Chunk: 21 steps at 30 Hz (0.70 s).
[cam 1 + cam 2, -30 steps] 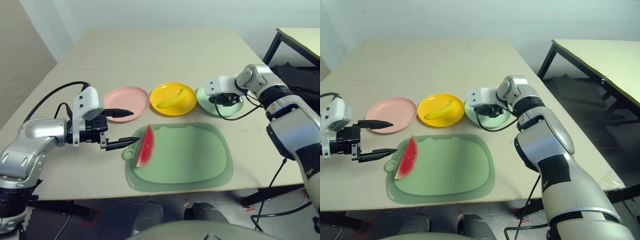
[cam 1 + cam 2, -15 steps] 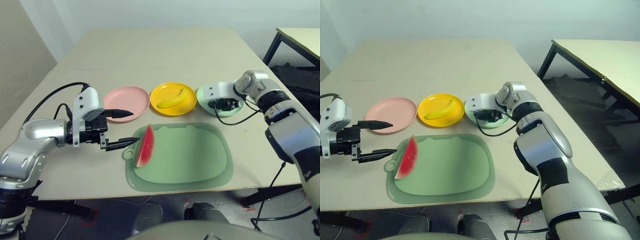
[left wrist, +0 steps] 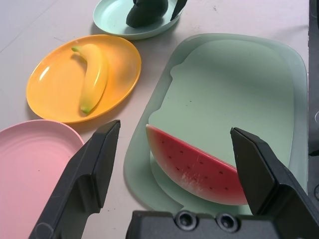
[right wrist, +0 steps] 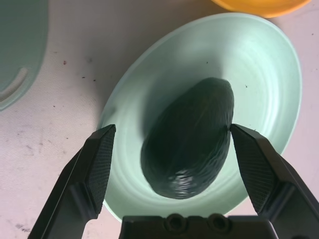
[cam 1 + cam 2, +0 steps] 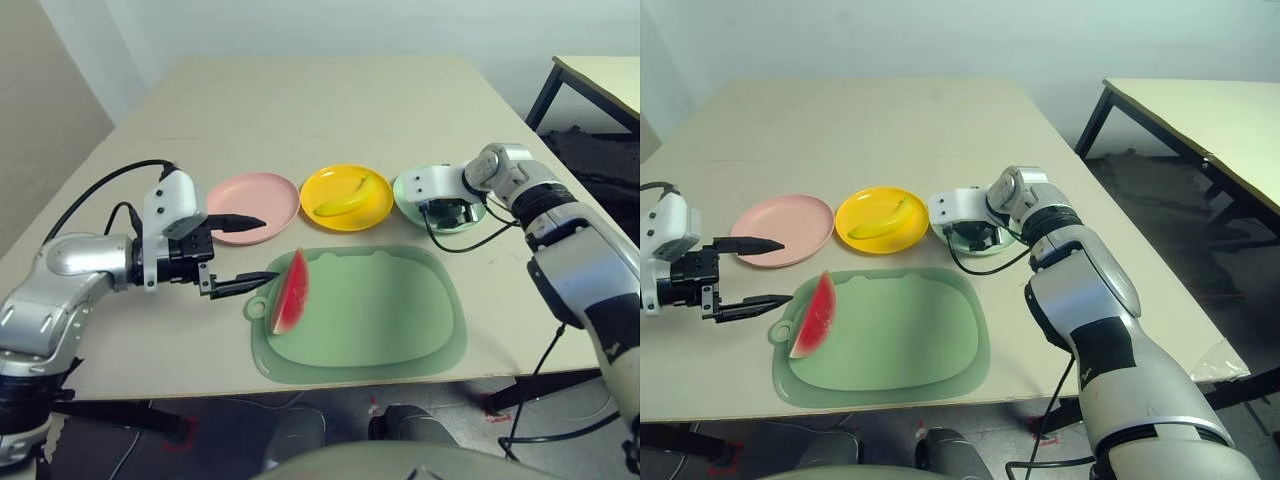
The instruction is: Place the fruits into color-matched plates.
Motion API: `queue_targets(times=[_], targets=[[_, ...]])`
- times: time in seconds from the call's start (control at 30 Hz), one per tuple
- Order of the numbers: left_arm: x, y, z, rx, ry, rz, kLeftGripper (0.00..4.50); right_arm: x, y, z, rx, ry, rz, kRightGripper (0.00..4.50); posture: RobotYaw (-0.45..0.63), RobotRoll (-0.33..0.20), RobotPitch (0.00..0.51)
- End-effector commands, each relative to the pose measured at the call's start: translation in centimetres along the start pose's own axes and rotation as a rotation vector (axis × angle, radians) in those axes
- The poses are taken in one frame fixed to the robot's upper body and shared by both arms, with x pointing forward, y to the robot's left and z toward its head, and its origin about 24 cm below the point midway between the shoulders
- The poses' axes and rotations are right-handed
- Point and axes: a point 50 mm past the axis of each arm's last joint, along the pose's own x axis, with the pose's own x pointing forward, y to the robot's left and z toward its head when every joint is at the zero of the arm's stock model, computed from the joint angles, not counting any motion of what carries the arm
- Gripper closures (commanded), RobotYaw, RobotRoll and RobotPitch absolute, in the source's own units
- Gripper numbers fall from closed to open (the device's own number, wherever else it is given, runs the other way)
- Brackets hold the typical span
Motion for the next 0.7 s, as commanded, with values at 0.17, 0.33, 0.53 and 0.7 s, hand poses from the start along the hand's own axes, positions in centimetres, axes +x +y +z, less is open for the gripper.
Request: queue_targets(times=[0.17, 0.33, 0.53, 0.7], targets=[[-0.3, 0.0, -0.1, 0.024, 0.02, 0.011, 0.0, -2.8, -1.7, 2.2, -0.05, -0.157, 0.016, 0.03, 0.19, 0.0, 0.0], [-0.6, 0.0, -0.3, 0.049, 0.032, 0.008, 0.0, -5.6, -0.4, 6.4, -0.018, -0.472, 0.123, 0.03, 0.19, 0.0, 0.008], [-0.4, 0.6, -0.2, 0.123, 0.046, 0.003, 0.0, -5.9, 6.5, 9.2, 0.169, -0.682, 0.194, 0.03, 0.18, 0.0, 0.011], [-0.2, 2.2, 0.3, 0.232, 0.107, 0.0, 0.0, -4.6, 9.0, 10.5, 0.358, -0.803, 0.136, 0.03, 0.15, 0.0, 0.009]])
